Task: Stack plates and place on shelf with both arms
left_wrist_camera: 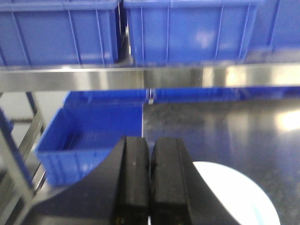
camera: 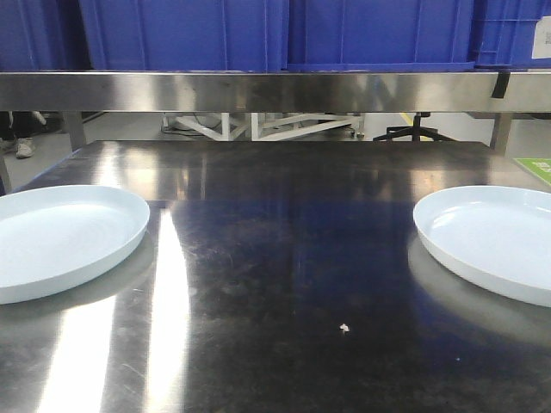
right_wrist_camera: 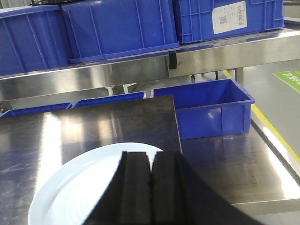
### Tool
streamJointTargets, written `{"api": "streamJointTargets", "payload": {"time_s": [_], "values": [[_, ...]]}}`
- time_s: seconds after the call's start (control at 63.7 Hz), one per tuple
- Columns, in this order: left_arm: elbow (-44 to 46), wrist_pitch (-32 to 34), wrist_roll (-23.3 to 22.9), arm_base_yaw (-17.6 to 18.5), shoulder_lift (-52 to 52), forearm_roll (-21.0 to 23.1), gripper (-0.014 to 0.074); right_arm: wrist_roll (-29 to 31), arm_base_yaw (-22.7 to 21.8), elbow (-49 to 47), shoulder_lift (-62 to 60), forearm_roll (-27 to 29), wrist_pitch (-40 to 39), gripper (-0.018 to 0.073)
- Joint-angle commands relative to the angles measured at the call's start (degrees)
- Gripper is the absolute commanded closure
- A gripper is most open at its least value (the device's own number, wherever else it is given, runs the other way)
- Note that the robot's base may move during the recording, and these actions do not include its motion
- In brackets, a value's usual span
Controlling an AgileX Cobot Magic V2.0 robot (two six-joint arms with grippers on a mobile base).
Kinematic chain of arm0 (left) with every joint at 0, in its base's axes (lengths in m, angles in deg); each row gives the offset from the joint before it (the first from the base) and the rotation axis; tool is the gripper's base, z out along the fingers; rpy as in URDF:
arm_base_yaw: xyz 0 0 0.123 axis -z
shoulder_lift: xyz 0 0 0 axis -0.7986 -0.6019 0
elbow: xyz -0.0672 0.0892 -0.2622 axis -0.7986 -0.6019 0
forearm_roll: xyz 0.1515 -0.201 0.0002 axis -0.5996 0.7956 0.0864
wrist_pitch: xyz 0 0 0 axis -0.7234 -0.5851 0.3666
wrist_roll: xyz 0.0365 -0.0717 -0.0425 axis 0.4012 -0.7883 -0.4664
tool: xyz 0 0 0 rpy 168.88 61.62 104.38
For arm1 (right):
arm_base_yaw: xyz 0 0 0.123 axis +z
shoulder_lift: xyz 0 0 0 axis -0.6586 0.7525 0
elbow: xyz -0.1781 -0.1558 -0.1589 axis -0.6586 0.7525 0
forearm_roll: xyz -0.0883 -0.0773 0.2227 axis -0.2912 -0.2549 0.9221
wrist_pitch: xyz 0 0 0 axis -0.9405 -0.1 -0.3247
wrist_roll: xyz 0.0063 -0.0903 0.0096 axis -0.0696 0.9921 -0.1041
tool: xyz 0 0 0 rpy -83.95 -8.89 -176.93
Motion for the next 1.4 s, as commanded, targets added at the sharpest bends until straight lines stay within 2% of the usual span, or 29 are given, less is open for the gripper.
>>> {"api": "streamJointTargets", "payload": {"time_s": [0.0,0.063,0.188,0.33,0.581,1.381], "values": [[11.07,-5.79,0.12,0.89,-9.59,-1.09,0.05,0.61,-0.13,0.09,-1.05,-0.02,-4.61,0.0511],[17.04,-12.15,0.12,1.63,-16.2,-1.09,0.05,0.61,-0.13,0.09,-1.05,-0.02,-4.61,0.0511],[21.88,-16.26,0.34,2.04,-23.14,-0.99,0.05,0.61,-0.13,0.09,-1.05,-0.02,-4.61,0.0511],[22.45,-16.11,0.34,2.04,-24.95,-0.55,0.05,0.61,-0.13,0.09,-1.05,-0.02,-4.61,0.0511],[22.32,-11.35,0.78,2.04,-26.93,-1.09,0.05,0.61,-0.13,0.09,-1.05,-0.02,-4.61,0.0511],[22.32,-11.51,0.78,2.04,-29.01,-0.43,0.05,0.61,-0.29,0.09,-1.05,-0.37,-5.29,0.0511]]}}
